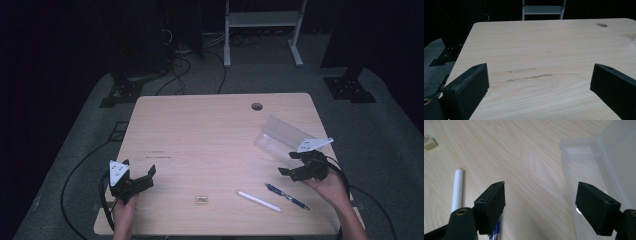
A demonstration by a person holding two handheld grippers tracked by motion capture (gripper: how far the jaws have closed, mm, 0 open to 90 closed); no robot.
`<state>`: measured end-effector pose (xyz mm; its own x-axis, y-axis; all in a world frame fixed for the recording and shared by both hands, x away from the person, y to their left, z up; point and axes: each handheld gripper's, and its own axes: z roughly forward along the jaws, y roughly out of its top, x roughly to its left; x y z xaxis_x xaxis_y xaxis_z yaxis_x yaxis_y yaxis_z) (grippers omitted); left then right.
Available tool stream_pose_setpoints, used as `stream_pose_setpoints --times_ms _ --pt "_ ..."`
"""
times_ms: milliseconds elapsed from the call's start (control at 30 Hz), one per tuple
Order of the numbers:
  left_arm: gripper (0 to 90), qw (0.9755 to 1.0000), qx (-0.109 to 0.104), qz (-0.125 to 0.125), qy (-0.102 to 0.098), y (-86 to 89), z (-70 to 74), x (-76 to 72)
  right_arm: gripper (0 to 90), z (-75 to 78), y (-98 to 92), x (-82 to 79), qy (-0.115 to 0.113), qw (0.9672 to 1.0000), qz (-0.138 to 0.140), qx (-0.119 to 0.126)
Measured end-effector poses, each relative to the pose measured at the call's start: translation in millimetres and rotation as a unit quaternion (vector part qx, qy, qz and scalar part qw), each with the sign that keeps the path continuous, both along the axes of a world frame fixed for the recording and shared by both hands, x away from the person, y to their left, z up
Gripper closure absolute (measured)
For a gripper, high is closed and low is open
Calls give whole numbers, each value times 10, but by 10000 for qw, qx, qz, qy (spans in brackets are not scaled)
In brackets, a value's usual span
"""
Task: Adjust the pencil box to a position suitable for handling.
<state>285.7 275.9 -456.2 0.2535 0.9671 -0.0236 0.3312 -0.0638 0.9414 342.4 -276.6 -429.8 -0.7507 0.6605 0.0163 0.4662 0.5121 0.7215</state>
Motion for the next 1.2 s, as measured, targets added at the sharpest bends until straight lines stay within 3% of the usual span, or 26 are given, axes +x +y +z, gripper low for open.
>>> stream_pose_setpoints --times_ms 533,700,933,1200 --pt "11 10000 -15 1 -9 -1 4 2 268 -42 133 215 168 9997 -21 -188" --pt "11 10000 -15 0 -8 -3 3 1 295 -100 168 328 245 9990 -64 -368" --pt "11 10000 -20 -1 0 -4 1 6 363 -179 117 506 509 9963 -366 -593" --pt "11 10000 -31 0 1 -9 -2 11 440 -226 139 610 572 9942 -346 -841"
